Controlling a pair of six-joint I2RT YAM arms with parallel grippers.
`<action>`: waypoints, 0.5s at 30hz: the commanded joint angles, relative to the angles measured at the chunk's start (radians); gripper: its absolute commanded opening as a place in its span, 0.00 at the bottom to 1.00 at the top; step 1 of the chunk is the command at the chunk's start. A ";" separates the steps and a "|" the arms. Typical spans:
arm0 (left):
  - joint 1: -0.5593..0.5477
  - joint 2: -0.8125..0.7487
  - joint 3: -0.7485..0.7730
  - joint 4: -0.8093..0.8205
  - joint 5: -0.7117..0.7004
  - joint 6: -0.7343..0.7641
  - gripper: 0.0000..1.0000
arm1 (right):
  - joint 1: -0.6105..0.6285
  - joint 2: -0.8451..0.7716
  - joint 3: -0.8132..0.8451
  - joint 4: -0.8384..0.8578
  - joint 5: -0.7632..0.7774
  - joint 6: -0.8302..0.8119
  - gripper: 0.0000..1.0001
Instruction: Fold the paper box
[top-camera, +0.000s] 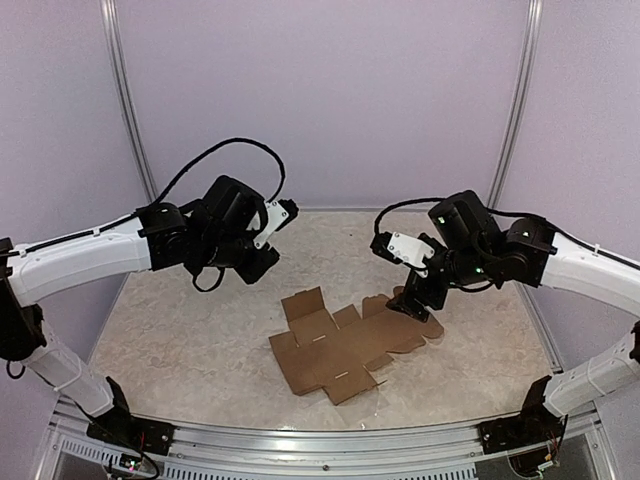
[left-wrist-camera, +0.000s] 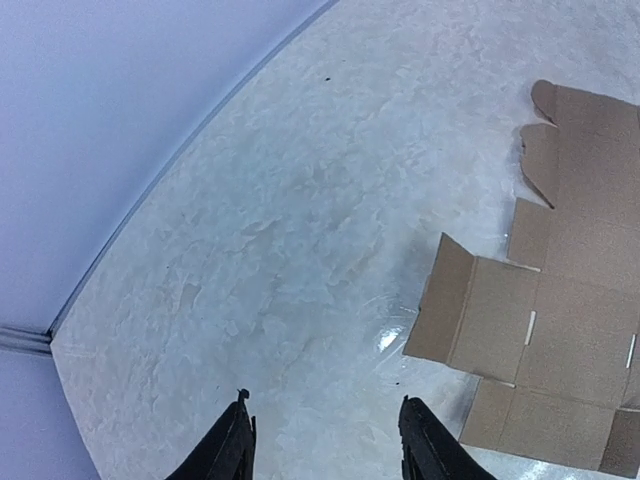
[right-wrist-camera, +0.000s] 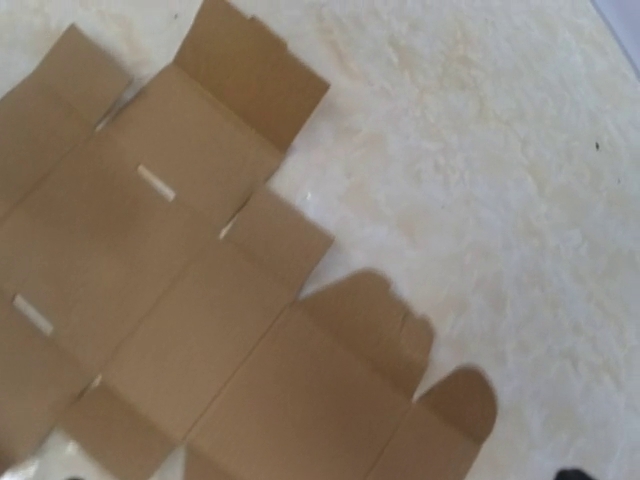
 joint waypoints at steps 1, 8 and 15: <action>0.086 -0.101 -0.046 -0.009 -0.029 -0.258 0.47 | -0.004 0.130 0.126 0.010 -0.004 -0.015 1.00; 0.201 -0.295 -0.143 -0.079 0.046 -0.402 0.52 | -0.034 0.427 0.389 -0.106 -0.121 -0.050 1.00; 0.291 -0.509 -0.267 -0.070 0.106 -0.512 0.63 | -0.045 0.738 0.769 -0.316 -0.259 -0.114 0.98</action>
